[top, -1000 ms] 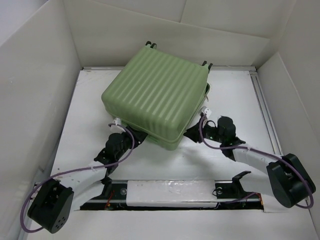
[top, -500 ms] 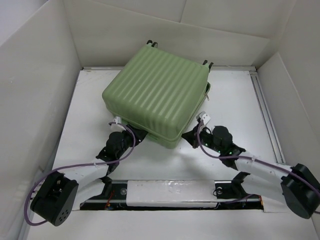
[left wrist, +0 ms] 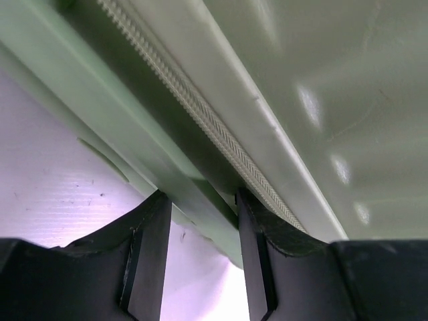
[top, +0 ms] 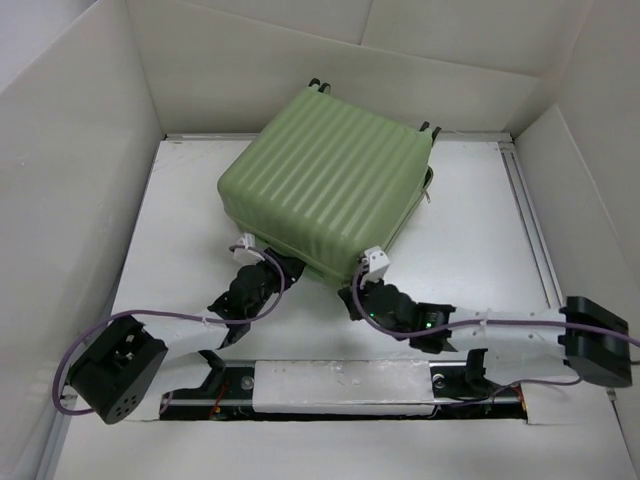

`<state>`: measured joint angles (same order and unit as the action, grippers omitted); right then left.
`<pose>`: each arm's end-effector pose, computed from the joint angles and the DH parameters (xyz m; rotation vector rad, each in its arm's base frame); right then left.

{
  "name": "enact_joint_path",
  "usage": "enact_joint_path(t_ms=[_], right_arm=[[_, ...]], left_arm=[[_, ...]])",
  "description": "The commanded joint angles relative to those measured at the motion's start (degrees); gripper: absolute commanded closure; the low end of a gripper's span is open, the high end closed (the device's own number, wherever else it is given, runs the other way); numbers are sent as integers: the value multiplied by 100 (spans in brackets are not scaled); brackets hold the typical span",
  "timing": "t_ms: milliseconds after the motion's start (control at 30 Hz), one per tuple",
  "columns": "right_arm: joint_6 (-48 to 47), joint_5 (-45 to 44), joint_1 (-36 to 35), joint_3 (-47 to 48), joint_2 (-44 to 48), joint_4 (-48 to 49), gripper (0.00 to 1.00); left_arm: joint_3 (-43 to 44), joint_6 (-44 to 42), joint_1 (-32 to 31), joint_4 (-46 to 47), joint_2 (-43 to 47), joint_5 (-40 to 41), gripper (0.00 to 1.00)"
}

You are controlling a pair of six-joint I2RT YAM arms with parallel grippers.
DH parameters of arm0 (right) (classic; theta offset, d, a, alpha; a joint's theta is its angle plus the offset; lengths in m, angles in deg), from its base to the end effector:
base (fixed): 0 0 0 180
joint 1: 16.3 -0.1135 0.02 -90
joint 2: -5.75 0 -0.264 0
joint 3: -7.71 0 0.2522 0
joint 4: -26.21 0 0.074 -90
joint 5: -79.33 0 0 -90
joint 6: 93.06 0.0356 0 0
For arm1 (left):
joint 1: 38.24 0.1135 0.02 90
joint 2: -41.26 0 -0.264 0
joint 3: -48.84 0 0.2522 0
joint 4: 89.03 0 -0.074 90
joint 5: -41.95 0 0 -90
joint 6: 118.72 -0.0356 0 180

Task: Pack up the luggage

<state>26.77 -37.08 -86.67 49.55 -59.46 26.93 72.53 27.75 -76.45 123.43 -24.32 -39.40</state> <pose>0.0950 0.2194 0.2124 -0.3928 1.9509 0.7091 0.1654 -0.1234 0.1676 -0.4121 1.8140 -1.0620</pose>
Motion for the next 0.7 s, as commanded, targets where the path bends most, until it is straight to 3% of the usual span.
enact_joint_path(t_ms=[0, 133, 267, 500, 567, 667], right_arm=[[865, 393, -1012, 873, -702, -339, 100], [1438, -626, -1198, 1402, -1090, -736, 100], [1439, -1443, -1199, 1639, -1221, -736, 100], [675, -1061, -891, 2955, -2012, -614, 100], [708, -1111, -891, 3273, -2250, -1015, 100], [762, -1112, -944, 3126, -2076, -1079, 100]], left_arm=[[422, -5, -660, 475, -165, -82, 100], [351, 127, -819, 669, -227, -153, 100], [150, 128, -889, 783, -87, -363, 100], [79, 22, -889, 1415, -165, -1066, 100], [79, -127, -889, 1303, -113, -1067, 100], [79, -127, -889, 1302, -42, -1145, 100]])
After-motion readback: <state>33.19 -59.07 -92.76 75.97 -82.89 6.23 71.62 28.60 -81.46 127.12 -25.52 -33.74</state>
